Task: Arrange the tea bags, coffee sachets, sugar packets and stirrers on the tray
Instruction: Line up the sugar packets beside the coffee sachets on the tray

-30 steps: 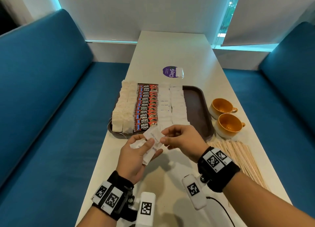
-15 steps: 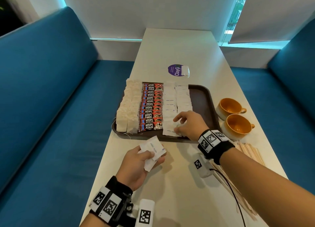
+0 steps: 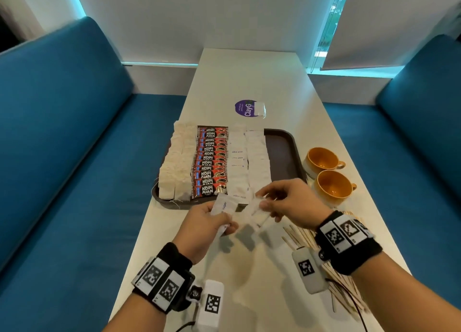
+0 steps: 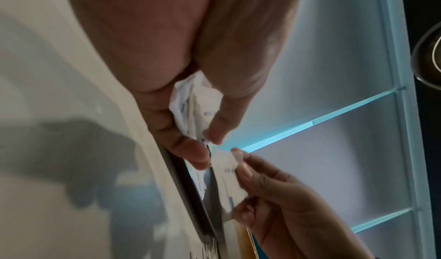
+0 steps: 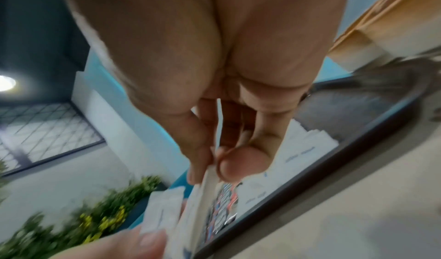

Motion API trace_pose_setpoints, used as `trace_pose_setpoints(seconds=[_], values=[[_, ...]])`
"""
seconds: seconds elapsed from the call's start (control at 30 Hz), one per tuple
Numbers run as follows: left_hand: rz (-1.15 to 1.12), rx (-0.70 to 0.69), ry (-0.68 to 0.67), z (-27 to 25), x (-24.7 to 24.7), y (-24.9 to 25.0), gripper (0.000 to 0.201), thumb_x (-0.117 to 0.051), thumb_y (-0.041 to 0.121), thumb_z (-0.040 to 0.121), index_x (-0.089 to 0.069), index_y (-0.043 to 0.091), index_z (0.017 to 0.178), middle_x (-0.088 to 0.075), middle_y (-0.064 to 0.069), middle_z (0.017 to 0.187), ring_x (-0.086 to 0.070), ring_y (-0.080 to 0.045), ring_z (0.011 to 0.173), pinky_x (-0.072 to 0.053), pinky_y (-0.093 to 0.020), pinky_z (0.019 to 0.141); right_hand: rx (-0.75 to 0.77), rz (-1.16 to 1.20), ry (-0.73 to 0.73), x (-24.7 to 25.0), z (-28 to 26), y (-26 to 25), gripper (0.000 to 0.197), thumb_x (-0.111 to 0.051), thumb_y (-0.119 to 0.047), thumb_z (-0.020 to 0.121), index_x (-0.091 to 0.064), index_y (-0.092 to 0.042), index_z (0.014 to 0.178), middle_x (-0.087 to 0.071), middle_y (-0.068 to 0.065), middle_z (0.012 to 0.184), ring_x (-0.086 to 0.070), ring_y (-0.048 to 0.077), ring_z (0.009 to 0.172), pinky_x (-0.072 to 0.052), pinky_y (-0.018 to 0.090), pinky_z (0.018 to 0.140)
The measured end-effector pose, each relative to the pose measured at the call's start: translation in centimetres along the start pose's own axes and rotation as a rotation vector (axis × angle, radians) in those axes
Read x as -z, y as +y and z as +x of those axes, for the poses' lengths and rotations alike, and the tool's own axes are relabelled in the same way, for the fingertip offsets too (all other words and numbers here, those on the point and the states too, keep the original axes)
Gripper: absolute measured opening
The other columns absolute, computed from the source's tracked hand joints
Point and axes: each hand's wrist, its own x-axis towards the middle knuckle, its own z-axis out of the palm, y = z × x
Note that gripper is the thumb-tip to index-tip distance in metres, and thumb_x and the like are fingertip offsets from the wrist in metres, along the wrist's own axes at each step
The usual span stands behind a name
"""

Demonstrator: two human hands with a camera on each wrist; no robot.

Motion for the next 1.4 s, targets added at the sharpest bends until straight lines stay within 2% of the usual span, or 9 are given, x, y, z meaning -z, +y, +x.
trace_pose_setpoints(seconds=[0.17, 0.5, 0.7, 0.83, 1.0, 1.07, 1.2, 1.33, 1.4], values=[[0.177, -0.074, 0.086, 2.6, 0.3, 2.2, 0.021, -0.063, -0.005, 0.091, -0.068, 0.006, 0.108, -0.073, -0.022, 0.095, -0.073, -0.028, 0.071, -0.061, -0.035, 0.068, -0.110, 0.316, 0.212, 2.0, 1.3, 2.1, 0.028, -0.076, -0.004, 0.086, -0.071, -0.014, 0.112, -0.076, 0.015, 0.096, -0.077, 0.030, 0.077, -0.065, 0.035, 0.067], [0.825, -0.146, 0.212, 6.7, -1.4, 3.1, 0.022, -0.085, 0.025, 0.078, -0.064, 0.020, 0.079, -0.065, 0.005, 0.096, -0.059, -0.016, 0.093, -0.044, -0.029, 0.072, -0.154, -0.181, 0.293, 0.9, 4.6, 4.6, 0.021, -0.084, -0.020, 0.082, -0.070, -0.026, 0.096, -0.070, 0.000, 0.087, -0.066, 0.013, 0.079, -0.054, 0.020, 0.066], [0.942, -0.122, 0.277, 7.2, -1.9, 3.3, 0.038, -0.089, 0.029, 0.073, -0.063, 0.019, 0.099, -0.056, 0.007, 0.103, -0.050, -0.015, 0.100, -0.044, -0.028, 0.082, -0.179, -0.273, 0.345, 0.9, 5.5, 4.6, 0.050, -0.091, -0.024, 0.073, -0.061, -0.029, 0.112, -0.059, -0.005, 0.106, -0.061, 0.014, 0.096, -0.057, 0.030, 0.087], [0.943, -0.117, 0.270, 7.4, -1.8, 3.2, 0.044, -0.090, 0.030, 0.072, -0.060, 0.020, 0.103, -0.058, 0.006, 0.107, -0.051, -0.014, 0.100, -0.044, -0.027, 0.081, -0.165, -0.217, 0.305, 0.7, 6.1, 4.5, 0.049, -0.089, -0.021, 0.075, -0.062, -0.025, 0.116, -0.065, -0.008, 0.097, -0.062, 0.007, 0.087, -0.054, 0.022, 0.075], [0.805, -0.113, 0.258, 6.9, -1.1, 3.3, 0.019, -0.075, 0.019, 0.081, -0.060, 0.021, 0.093, -0.064, 0.000, 0.110, -0.063, -0.022, 0.098, -0.053, -0.032, 0.075, -0.167, -0.175, 0.279, 0.6, 5.9, 4.2, 0.049, -0.087, -0.021, 0.078, -0.059, -0.027, 0.118, -0.064, -0.007, 0.099, -0.062, 0.007, 0.088, -0.048, 0.017, 0.066], [0.561, -0.097, 0.266, 6.4, -0.6, 3.6, 0.009, -0.061, 0.010, 0.086, -0.060, 0.017, 0.090, -0.065, -0.007, 0.107, -0.067, -0.024, 0.085, -0.058, -0.035, 0.070, -0.151, -0.177, 0.350, 0.9, 5.4, 4.0, 0.046, -0.084, -0.025, 0.082, -0.058, -0.028, 0.119, -0.062, -0.009, 0.102, -0.061, 0.006, 0.090, -0.048, 0.018, 0.067], [-0.043, -0.026, 0.139, 4.5, -0.8, 4.6, 0.031, -0.039, -0.016, 0.088, -0.061, 0.001, 0.101, -0.065, -0.018, 0.107, -0.072, -0.027, 0.074, -0.060, -0.037, 0.075, -0.023, -0.092, 0.375, 0.8, 3.6, 2.6, 0.031, -0.080, -0.028, 0.085, -0.063, -0.031, 0.111, -0.065, -0.010, 0.102, -0.063, 0.006, 0.091, -0.051, 0.018, 0.069], [-0.221, -0.072, -0.018, 3.6, -1.4, 4.0, 0.033, -0.055, -0.019, 0.088, -0.058, -0.005, 0.119, -0.070, -0.026, 0.113, -0.073, -0.041, 0.096, -0.063, -0.037, 0.079, 0.106, 0.221, 0.200, -0.5, 1.7, 0.3, 0.024, -0.082, -0.025, 0.085, -0.071, -0.025, 0.106, -0.070, 0.003, 0.103, -0.070, 0.015, 0.081, -0.061, 0.029, 0.071], [-0.099, -0.104, -0.012, 3.7, -1.4, 3.5, 0.036, -0.070, -0.012, 0.084, -0.058, -0.005, 0.118, -0.072, -0.029, 0.108, -0.074, -0.039, 0.088, -0.063, -0.036, 0.072, 0.141, 0.359, 0.127, -1.1, 1.5, -0.4, 0.035, -0.085, -0.023, 0.082, -0.071, -0.024, 0.113, -0.069, 0.011, 0.106, -0.069, 0.020, 0.077, -0.061, 0.034, 0.069]])
